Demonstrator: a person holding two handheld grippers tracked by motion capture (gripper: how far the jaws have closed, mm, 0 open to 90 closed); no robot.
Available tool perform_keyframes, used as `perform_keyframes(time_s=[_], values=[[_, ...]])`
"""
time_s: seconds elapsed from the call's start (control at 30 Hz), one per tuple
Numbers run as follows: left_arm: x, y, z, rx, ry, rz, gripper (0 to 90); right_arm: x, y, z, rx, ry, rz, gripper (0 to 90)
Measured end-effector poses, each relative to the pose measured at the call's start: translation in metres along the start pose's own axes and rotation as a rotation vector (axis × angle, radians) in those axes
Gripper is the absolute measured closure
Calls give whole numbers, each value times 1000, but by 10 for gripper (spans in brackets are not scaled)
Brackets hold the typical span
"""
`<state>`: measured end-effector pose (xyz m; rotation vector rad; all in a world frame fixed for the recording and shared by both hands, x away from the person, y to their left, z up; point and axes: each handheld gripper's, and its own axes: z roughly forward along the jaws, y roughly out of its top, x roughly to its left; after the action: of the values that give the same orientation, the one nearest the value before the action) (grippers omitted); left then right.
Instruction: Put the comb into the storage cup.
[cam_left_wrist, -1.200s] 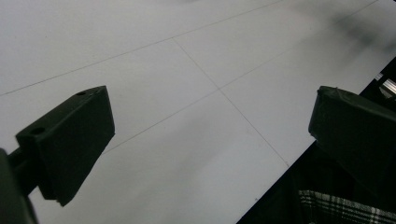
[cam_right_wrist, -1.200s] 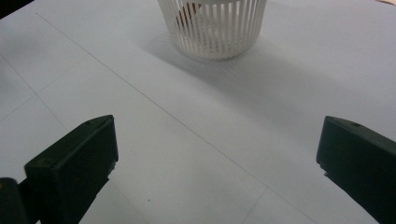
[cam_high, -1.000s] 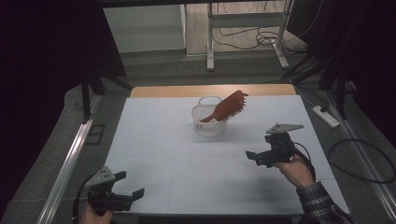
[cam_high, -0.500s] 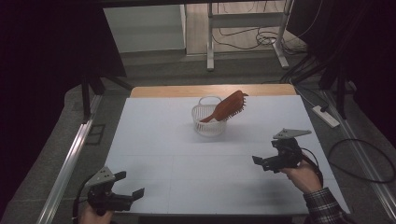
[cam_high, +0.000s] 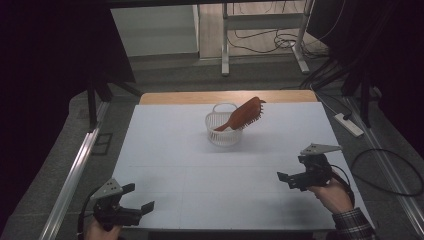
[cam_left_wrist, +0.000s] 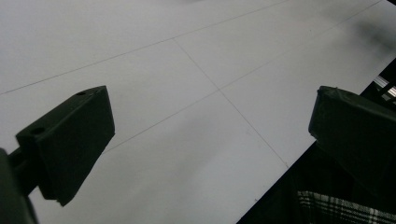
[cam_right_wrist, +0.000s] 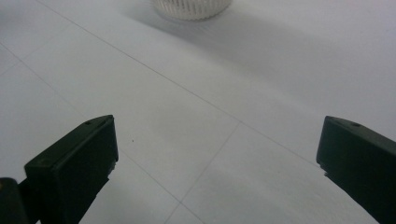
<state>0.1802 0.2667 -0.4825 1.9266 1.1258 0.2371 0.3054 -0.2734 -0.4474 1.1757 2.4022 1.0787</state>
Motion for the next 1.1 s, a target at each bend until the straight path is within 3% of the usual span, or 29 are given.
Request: perform_keyframes(time_s=[1.1], values=[[0, 0, 0, 3, 2, -1, 7, -9, -36, -33, 4, -46, 63, 0]])
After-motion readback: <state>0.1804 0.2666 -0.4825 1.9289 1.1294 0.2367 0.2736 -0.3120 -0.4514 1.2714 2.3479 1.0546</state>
